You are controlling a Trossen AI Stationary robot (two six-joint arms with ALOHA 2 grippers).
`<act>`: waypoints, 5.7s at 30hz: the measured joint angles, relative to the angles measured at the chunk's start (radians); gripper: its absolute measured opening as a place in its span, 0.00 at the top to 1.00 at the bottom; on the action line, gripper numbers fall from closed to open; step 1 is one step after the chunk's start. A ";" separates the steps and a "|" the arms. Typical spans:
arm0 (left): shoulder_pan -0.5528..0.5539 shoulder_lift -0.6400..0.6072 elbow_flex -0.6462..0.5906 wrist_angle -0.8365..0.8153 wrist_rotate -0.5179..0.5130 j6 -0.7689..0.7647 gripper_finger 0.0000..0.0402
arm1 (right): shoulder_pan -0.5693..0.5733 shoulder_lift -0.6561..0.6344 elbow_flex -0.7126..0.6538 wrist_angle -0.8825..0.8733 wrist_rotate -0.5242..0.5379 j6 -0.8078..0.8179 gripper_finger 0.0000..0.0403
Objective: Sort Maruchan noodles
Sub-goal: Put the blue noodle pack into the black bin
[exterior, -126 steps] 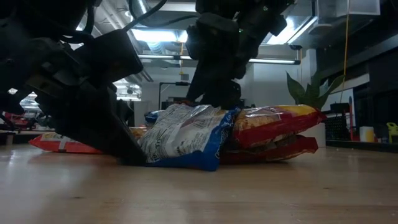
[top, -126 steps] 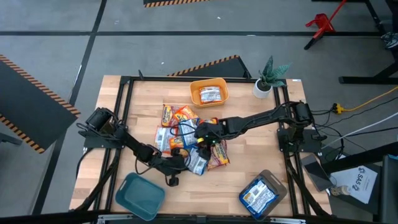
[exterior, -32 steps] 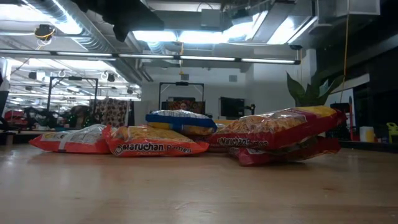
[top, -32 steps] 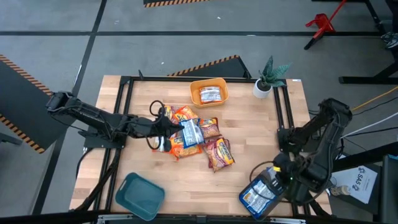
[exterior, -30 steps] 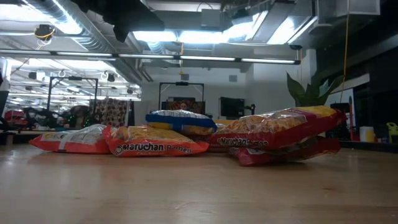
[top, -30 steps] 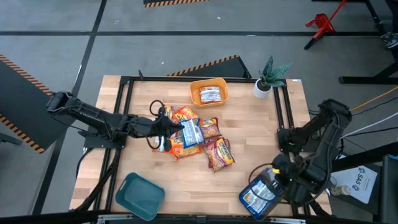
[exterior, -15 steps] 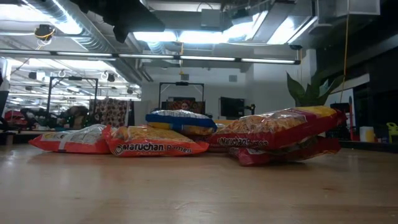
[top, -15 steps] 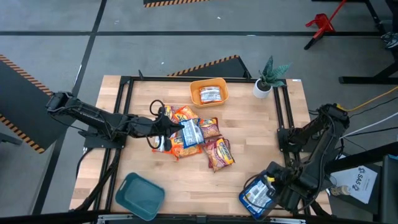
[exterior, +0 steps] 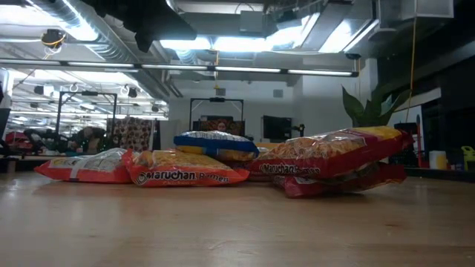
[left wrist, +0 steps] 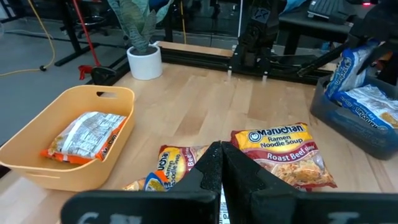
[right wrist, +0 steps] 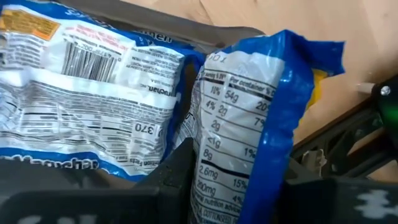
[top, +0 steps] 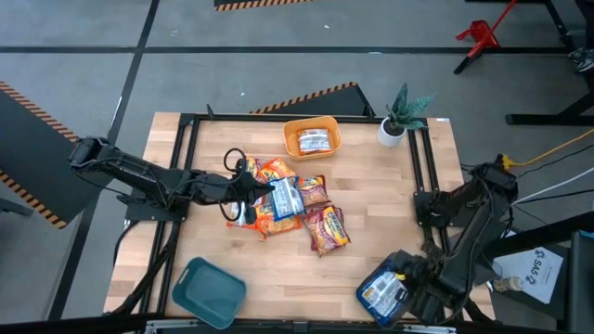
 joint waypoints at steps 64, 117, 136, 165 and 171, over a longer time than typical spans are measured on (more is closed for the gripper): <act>0.238 0.108 0.001 -0.236 0.486 -0.016 1.00 | -0.393 -0.153 -0.080 0.290 0.438 -0.215 0.40; 0.530 0.378 -0.216 0.318 0.804 0.143 1.00 | -0.826 0.242 -0.080 1.119 0.326 -1.869 0.40; 0.518 0.449 -0.216 0.317 0.809 0.138 1.00 | -0.881 0.295 -0.080 1.162 0.312 -2.099 0.40; 0.518 0.445 -0.216 0.321 0.850 0.113 1.00 | -0.882 0.322 -0.041 1.307 0.468 -2.341 0.66; 0.523 0.385 -0.216 0.297 0.885 0.051 1.00 | -0.868 0.322 0.019 1.224 0.477 -2.337 0.74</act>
